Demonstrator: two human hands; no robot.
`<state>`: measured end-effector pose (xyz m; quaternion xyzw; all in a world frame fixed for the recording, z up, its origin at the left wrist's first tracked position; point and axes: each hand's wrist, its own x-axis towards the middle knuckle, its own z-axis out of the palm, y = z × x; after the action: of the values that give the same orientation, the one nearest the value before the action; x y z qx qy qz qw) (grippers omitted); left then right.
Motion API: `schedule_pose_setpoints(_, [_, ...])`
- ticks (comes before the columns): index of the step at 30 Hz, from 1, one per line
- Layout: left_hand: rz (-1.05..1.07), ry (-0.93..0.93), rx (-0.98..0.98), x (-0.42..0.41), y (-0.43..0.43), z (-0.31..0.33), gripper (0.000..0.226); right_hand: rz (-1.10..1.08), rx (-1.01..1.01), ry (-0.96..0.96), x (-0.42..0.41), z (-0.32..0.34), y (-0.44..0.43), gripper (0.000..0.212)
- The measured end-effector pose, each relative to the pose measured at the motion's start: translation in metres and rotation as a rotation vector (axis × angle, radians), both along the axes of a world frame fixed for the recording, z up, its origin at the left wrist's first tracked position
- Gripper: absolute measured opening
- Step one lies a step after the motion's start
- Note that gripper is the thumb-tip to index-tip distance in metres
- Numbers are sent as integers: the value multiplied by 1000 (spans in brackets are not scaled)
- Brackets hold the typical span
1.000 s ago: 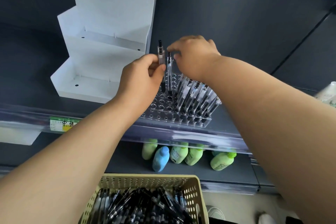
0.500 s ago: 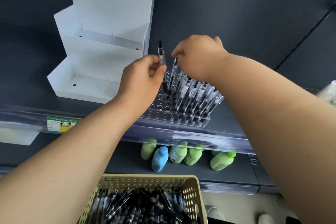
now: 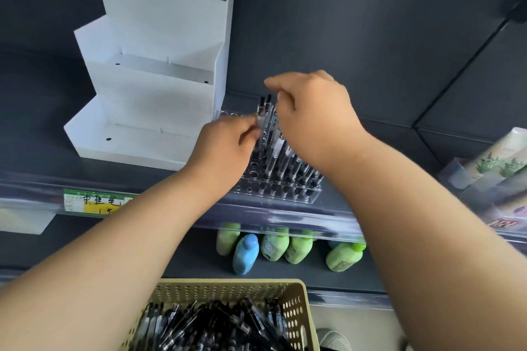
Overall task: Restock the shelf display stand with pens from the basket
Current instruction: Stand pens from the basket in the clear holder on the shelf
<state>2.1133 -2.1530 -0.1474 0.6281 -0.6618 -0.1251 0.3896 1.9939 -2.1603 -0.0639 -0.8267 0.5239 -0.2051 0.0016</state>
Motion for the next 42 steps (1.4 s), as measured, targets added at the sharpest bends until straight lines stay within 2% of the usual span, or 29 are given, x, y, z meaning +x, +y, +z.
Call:
schedule_pose_setpoints(6, [39,124,33,-5,1,-2,19,7,-18,-76,-3,-20,2,43])
schedule_pose_setpoints(11, [-16,67,28,-7,1,-5,19,-1,-16,-141,-4,-21,-1,43])
schedule_pose_setpoints(15, [41,107,41,-3,-4,-7,15,14,-95,-230,-11,-25,-2,42])
schedule_pose_setpoints(20, [62,39,-1,9,2,-4,17,46,-292,-368,-17,-40,16,39])
schedule_pose_setpoints(23, [21,-18,-37,14,28,-5,20,73,-324,-379,-23,-65,43,36])
schedule_pose_setpoints(25, [-32,-123,-58,15,54,-8,23,63,-298,-388,-30,-90,72,35])
schedule_pose_setpoints(28, [-89,-225,-27,16,95,-18,26,-38,-153,-363,-42,-127,114,34])
schedule_pose_setpoints(31, [-97,-256,68,22,134,-40,27,-186,248,-349,-46,-145,146,34])
schedule_pose_setpoints(33, [-89,-291,209,27,157,-60,28,-203,429,-204,-47,-158,161,34])
schedule_pose_setpoints(36, [-57,-364,455,34,190,-92,29,-225,571,84,-48,-174,179,34])
schedule_pose_setpoints(39, [-4,-404,683,36,211,-125,33,-315,767,167,-50,-180,188,31])
schedule_pose_setpoints(42, [37,-419,868,33,224,-144,36,-364,848,189,-53,-186,192,28])
